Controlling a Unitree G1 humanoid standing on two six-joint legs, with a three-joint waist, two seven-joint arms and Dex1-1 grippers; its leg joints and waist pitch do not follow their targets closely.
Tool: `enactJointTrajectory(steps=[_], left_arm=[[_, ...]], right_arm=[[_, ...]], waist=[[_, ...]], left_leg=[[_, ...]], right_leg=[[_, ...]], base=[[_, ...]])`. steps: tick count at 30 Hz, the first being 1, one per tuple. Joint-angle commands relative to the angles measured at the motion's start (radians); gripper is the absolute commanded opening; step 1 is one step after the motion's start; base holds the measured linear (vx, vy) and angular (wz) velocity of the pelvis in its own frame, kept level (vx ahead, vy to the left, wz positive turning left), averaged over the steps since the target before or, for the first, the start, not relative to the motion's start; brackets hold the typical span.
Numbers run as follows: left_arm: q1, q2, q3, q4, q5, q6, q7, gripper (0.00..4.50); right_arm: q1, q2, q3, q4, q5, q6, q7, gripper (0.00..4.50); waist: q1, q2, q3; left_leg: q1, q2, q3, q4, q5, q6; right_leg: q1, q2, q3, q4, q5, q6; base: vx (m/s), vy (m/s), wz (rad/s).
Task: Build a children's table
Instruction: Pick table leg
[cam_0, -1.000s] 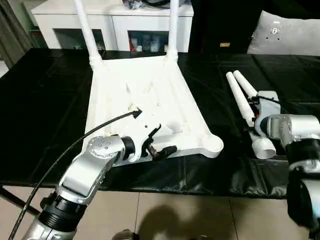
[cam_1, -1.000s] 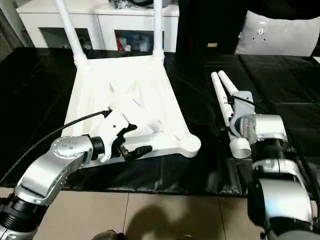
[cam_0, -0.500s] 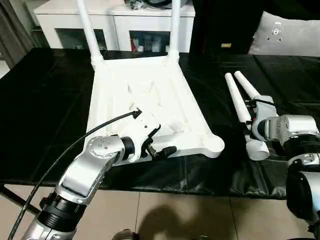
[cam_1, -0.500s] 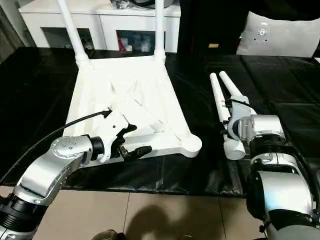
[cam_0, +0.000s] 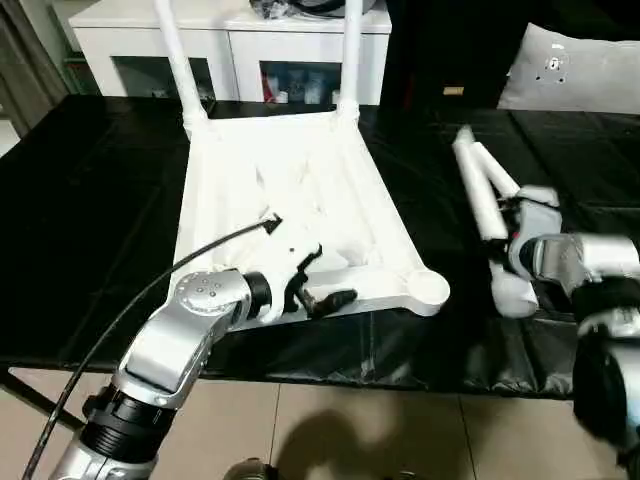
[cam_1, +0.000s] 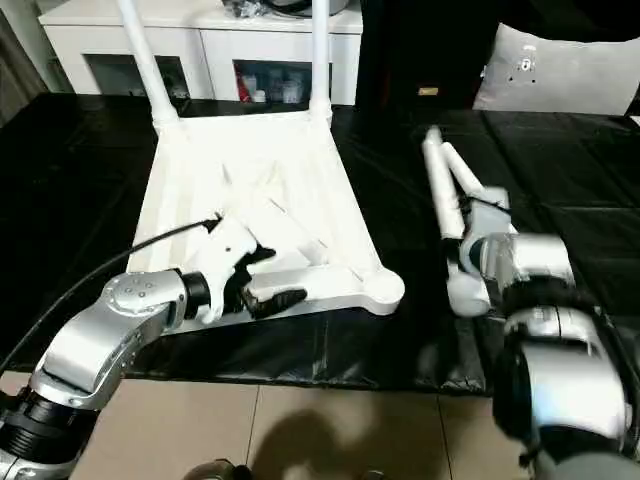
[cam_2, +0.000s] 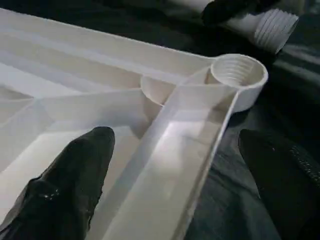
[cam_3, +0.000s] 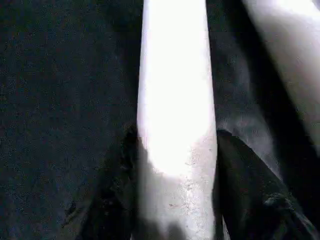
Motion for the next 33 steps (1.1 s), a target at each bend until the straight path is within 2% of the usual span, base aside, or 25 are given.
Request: enactJointTrajectory(steps=[1,2,3,4,6,7,8,9,11,12,13,14,15,16,17,18,19,22,23,26,28,29,31,33], left_arm=[[-0.024,-0.006,0.022,0.0,-0.001,-0.011,0.018,4.5],[-0.028,-0.018,0.034,0.014,0.002,-0.03,0.037,4.5],[-0.035,-0.048,0.063,0.039,0.007,-0.075,0.083,4.5],[-0.04,-0.061,0.075,0.047,0.007,-0.085,0.102,4.5],[-0.049,-0.075,0.089,0.059,0.002,-0.101,0.115,4.5],[-0.08,-0.114,0.134,0.083,-0.023,-0.117,0.145,4.5],[-0.089,-0.129,0.15,0.092,-0.021,-0.142,0.172,4.5],[-0.102,-0.143,0.16,0.11,-0.007,-0.196,0.205,4.5],[-0.117,-0.145,0.161,0.12,-0.014,-0.217,0.191,4.5],[-0.13,-0.156,0.17,0.122,-0.038,-0.209,0.172,4.5],[-0.15,-0.175,0.185,0.132,-0.05,-0.195,0.187,4.5],[-0.15,-0.175,0.185,0.132,-0.05,-0.195,0.187,4.5],[-0.192,-0.213,0.221,0.151,-0.088,-0.111,0.218,4.5],[-0.214,-0.24,0.251,0.164,-0.134,-0.079,0.219,4.5],[-0.214,-0.24,0.251,0.164,-0.134,-0.079,0.219,4.5],[-0.232,-0.266,0.277,0.176,-0.175,-0.07,0.217,4.5],[-0.253,-0.301,0.31,0.188,-0.224,-0.066,0.222,4.5],[-0.304,-0.371,0.376,0.226,-0.351,-0.031,0.245,4.5],[-0.304,-0.371,0.376,0.227,-0.351,-0.03,0.245,4.5],[-0.332,-0.425,0.415,0.238,-0.421,0.013,0.243,4.5],[-0.339,-0.44,0.421,0.231,-0.435,0.031,0.241,4.5],[-0.341,-0.444,0.42,0.228,-0.441,0.039,0.24,4.5],[-0.333,-0.452,0.41,0.212,-0.46,0.048,0.231,4.5],[-0.328,-0.455,0.399,0.206,-0.471,0.049,0.24,4.5]], right_arm=[[0.022,0.009,-0.023,-0.075,0.033,-0.07,0.018,1.84],[0.04,0.018,-0.044,-0.111,0.057,-0.082,0.036,1.84],[0.06,0.04,-0.094,-0.174,0.116,-0.107,0.071,1.84],[0.062,0.047,-0.112,-0.189,0.135,-0.118,0.083,1.84],[0.063,0.053,-0.133,-0.207,0.159,-0.112,0.092,1.84],[0.068,0.066,-0.162,-0.248,0.202,-0.13,0.131,1.84],[0.074,0.074,-0.169,-0.268,0.216,-0.14,0.134,1.84],[0.09,0.086,-0.158,-0.303,0.22,-0.179,0.146,1.84],[0.116,0.094,-0.129,-0.343,0.218,-0.209,0.174,1.84],[0.134,0.11,-0.123,-0.377,0.242,-0.212,0.216,1.84],[0.147,0.127,-0.133,-0.415,0.294,-0.17,0.27,1.84],[0.147,0.127,-0.133,-0.415,0.294,-0.17,0.27,1.84],[0.163,0.145,-0.14,-0.473,0.364,-0.117,0.343,1.84],[0.176,0.158,-0.141,-0.508,0.401,-0.104,0.384,1.84],[0.176,0.158,-0.141,-0.508,0.401,-0.104,0.384,1.84],[0.189,0.17,-0.142,-0.543,0.435,-0.092,0.417,1.84],[0.206,0.184,-0.143,-0.586,0.482,-0.066,0.454,1.84],[0.25,0.205,-0.115,-0.689,0.58,-0.008,0.522,1.84],[0.25,0.205,-0.115,-0.69,0.58,-0.008,0.523,1.84],[0.296,0.214,-0.068,-0.772,0.598,0.021,0.564,1.84],[0.304,0.22,-0.06,-0.786,0.595,0.03,0.561,1.84],[0.307,0.222,-0.056,-0.791,0.595,0.034,0.557,1.84],[0.325,0.23,-0.036,-0.813,0.589,0.031,0.545,1.84],[0.348,0.233,-0.017,-0.852,0.596,0.042,0.53,1.84]], waist=[[0.002,-0.022,-0.079],[0.002,-0.021,-0.078],[0.002,-0.022,-0.078],[0.002,-0.019,-0.08],[0.0,-0.02,-0.081],[-0.001,-0.026,-0.079],[0.002,-0.02,-0.078],[0.003,-0.021,-0.079],[0.004,-0.022,-0.08],[0.007,-0.023,-0.08],[0.003,-0.04,-0.08],[0.008,-0.035,-0.081],[0.006,-0.03,-0.08],[0.006,-0.046,-0.08],[0.012,-0.037,-0.079],[0.012,-0.038,-0.078],[0.012,-0.047,-0.078],[0.026,-0.044,-0.076],[0.028,-0.046,-0.076],[0.032,-0.053,-0.074],[0.034,-0.049,-0.073],[0.031,-0.052,-0.071],[0.032,-0.047,-0.07],[0.032,-0.05,-0.071]], left_leg=[[0.03,0.024,0.008,-0.064,-0.192,0.024],[0.029,0.024,0.008,-0.064,-0.193,0.03],[0.03,0.024,0.008,-0.065,-0.196,0.037],[0.03,0.025,0.006,-0.064,-0.2,0.042],[0.03,0.025,0.005,-0.066,-0.192,0.045],[0.03,0.026,0.007,-0.066,-0.201,0.047],[0.03,0.025,0.008,-0.065,-0.21,0.046],[0.031,0.027,0.006,-0.066,-0.215,0.048],[0.029,0.027,0.005,-0.066,-0.201,0.051],[0.028,0.026,0.007,-0.066,-0.192,0.057],[0.026,0.026,0.01,-0.066,-0.184,0.07],[0.026,0.027,0.007,-0.066,-0.176,0.075],[0.028,0.027,0.009,-0.065,-0.17,0.08],[0.027,0.026,0.011,-0.065,-0.17,0.085],[0.029,0.028,0.008,-0.065,-0.171,0.086],[0.029,0.029,0.008,-0.066,-0.171,0.085],[0.028,0.031,0.008,-0.066,-0.17,0.087],[0.031,0.031,0.008,-0.067,-0.162,0.09],[0.031,0.033,0.007,-0.069,-0.165,0.086],[0.03,0.033,0.006,-0.073,-0.185,0.07],[0.03,0.034,0.005,-0.074,-0.198,0.056],[0.031,0.033,0.004,-0.076,-0.212,0.048],[0.031,0.033,0.004,-0.078,-0.228,0.033],[0.029,0.033,0.002,-0.081,-0.219,0.027]], right_leg=[[0.043,-0.021,0.003,-0.06,-0.137,-0.238],[0.044,-0.021,0.004,-0.062,-0.133,-0.236],[0.044,-0.02,0.004,-0.064,-0.133,-0.233],[0.045,-0.021,0.004,-0.062,-0.134,-0.232],[0.045,-0.02,0.002,-0.062,-0.129,-0.236],[0.043,-0.019,0.002,-0.065,-0.139,-0.241],[0.044,-0.021,0.003,-0.065,-0.149,-0.243],[0.043,-0.021,0.002,-0.068,-0.159,-0.237],[0.043,-0.023,0.002,-0.067,-0.153,-0.226],[0.044,-0.023,0.003,-0.067,-0.145,-0.223],[0.045,-0.021,0.003,-0.067,-0.136,-0.228],[0.047,-0.024,0.003,-0.062,-0.131,-0.232],[0.043,-0.021,0.003,-0.062,-0.126,-0.241],[0.045,-0.022,0.003,-0.064,-0.129,-0.243],[0.044,-0.026,0.003,-0.063,-0.144,-0.251],[0.042,-0.026,0.002,-0.065,-0.154,-0.254],[0.043,-0.027,0.002,-0.066,-0.154,-0.253],[0.042,-0.028,0.004,-0.065,-0.146,-0.253],[0.042,-0.027,0.004,-0.066,-0.149,-0.248],[0.041,-0.029,0.004,-0.07,-0.182,-0.233],[0.039,-0.031,0.005,-0.072,-0.208,-0.225],[0.037,-0.029,0.004,-0.076,-0.229,-0.216],[0.036,-0.03,0.006,-0.078,-0.248,-0.201],[0.038,-0.029,0.006,-0.078,-0.235,-0.186]], base=[[0.0,0.0,0.0],[0.0,0.0,0.0],[0.0,0.0,0.0],[0.0,0.0,0.0],[0.0,0.0,0.0],[0.0,0.0,0.0],[0.0,0.0,0.0],[0.0,0.0,0.0],[0.0,0.0,0.0],[0.0,0.0,0.0],[0.0,0.0,0.0],[0.0,0.0,0.0],[0.0,0.0,0.0],[0.0,0.0,0.0],[0.0,0.0,0.0],[0.0,0.0,0.0],[0.0,0.0,0.0],[0.0,0.0,0.0],[0.0,0.0,0.0],[0.0,0.0,0.0],[0.0,0.0,0.0],[0.0,0.0,0.0],[0.0,0.0,0.0],[0.0,0.0,0.0]])
